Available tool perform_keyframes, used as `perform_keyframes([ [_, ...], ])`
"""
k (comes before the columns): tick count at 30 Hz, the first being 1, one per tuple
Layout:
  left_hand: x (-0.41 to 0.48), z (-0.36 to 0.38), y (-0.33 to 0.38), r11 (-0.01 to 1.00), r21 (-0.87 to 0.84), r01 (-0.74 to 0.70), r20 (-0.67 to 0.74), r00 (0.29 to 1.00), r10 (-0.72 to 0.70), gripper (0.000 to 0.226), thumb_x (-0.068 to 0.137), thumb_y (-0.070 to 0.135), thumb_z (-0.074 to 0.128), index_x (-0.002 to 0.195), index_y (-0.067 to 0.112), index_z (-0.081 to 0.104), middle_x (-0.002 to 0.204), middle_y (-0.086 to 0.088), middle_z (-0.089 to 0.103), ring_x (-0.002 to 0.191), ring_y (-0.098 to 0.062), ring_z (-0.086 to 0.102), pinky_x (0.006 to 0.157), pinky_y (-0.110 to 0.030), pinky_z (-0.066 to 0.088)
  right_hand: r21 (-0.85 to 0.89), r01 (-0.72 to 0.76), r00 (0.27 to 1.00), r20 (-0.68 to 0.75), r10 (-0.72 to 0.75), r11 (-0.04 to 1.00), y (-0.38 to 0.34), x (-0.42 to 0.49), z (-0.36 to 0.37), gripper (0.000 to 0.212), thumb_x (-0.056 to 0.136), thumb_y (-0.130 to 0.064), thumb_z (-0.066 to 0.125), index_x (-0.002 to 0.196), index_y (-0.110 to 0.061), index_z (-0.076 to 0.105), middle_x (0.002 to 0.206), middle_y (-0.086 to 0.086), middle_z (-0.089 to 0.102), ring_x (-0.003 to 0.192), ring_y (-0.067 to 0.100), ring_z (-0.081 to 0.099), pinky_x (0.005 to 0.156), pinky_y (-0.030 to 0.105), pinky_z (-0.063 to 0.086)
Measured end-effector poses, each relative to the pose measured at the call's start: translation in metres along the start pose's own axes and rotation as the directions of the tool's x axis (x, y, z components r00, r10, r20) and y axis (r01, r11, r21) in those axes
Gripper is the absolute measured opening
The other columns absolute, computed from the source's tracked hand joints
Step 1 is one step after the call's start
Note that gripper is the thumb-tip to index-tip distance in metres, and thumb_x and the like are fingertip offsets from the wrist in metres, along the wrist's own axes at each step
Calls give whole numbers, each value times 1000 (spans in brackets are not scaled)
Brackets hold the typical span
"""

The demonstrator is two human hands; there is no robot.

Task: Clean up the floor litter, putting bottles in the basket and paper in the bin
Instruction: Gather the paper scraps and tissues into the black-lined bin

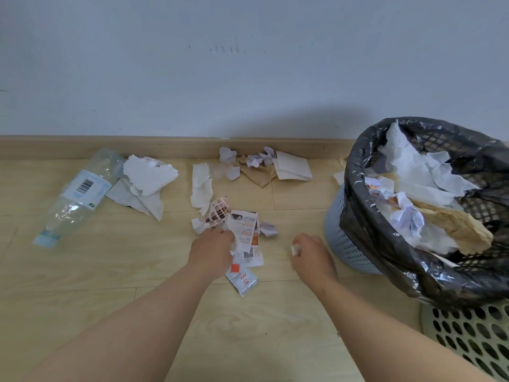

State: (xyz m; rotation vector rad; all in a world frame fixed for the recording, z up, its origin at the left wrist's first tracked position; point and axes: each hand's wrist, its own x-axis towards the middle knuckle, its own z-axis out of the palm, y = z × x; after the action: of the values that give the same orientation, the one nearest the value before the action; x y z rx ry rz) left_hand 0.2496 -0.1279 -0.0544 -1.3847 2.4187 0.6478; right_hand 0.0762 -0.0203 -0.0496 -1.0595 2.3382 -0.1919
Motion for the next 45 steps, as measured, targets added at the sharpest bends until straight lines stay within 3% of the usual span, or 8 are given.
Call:
perform_keyframes([
  [6,-6,8,-8,996,86,-22,-114,993,32,20,90,19,51,106,20,62,112,3,61,112,-18,48,88,-28,42,-85,94,991,101,-85,992,15,-8,12,32,85,1,39,107,-17,53,113,2,53,111,23,46,79,30,41],
  [14,-14,7,-16,992,-129,9,-222,974,-38,14,86,21,54,95,18,65,89,5,50,100,-19,49,71,-24,34,-92,104,987,131,-92,990,12,-10,19,29,83,-1,39,97,-22,53,102,4,54,97,29,52,69,27,36],
  [18,-14,-11,-9,966,-257,-10,-341,937,-81,7,83,18,58,86,13,61,94,2,49,92,-18,46,70,-25,34,-50,74,983,172,-65,996,6,-12,21,21,81,-4,41,84,-24,42,97,0,50,91,26,51,68,27,37],
  [25,-9,-38,7,647,-762,-21,-301,896,-326,14,87,11,52,75,11,45,74,0,50,65,-14,43,57,-25,35,136,32,994,101,-46,990,-6,-13,14,28,80,0,45,72,-25,37,94,-1,48,89,20,45,70,27,39],
  [31,-5,-43,7,563,-827,2,-284,862,-420,22,89,-1,41,80,18,44,71,4,45,61,-11,41,54,-24,35,350,-63,998,35,54,935,-15,-14,5,18,84,-4,42,99,-10,49,102,6,58,90,21,54,69,27,39],
  [36,-3,-39,3,492,-867,79,-186,865,-465,23,91,0,38,95,17,52,86,2,53,64,-9,43,54,-21,35,410,-48,991,-91,93,911,-15,-10,-3,14,91,-9,42,80,-15,49,100,9,56,83,19,47,69,27,34],
  [41,-9,-27,0,584,-806,98,-174,904,-391,2,90,16,59,90,18,57,95,0,57,76,-17,52,66,-27,41,513,24,976,-200,91,858,-23,-10,-12,12,97,-13,35,92,-16,45,99,-1,46,89,18,47,73,29,36],
  [45,-17,-18,2,728,-680,86,-98,974,-206,12,85,24,67,92,22,58,97,2,57,84,-19,56,69,-29,44,580,-1,976,-176,127,815,-29,-12,-12,11,98,-19,32,93,-12,40,71,-5,45,66,16,44,57,30,32],
])
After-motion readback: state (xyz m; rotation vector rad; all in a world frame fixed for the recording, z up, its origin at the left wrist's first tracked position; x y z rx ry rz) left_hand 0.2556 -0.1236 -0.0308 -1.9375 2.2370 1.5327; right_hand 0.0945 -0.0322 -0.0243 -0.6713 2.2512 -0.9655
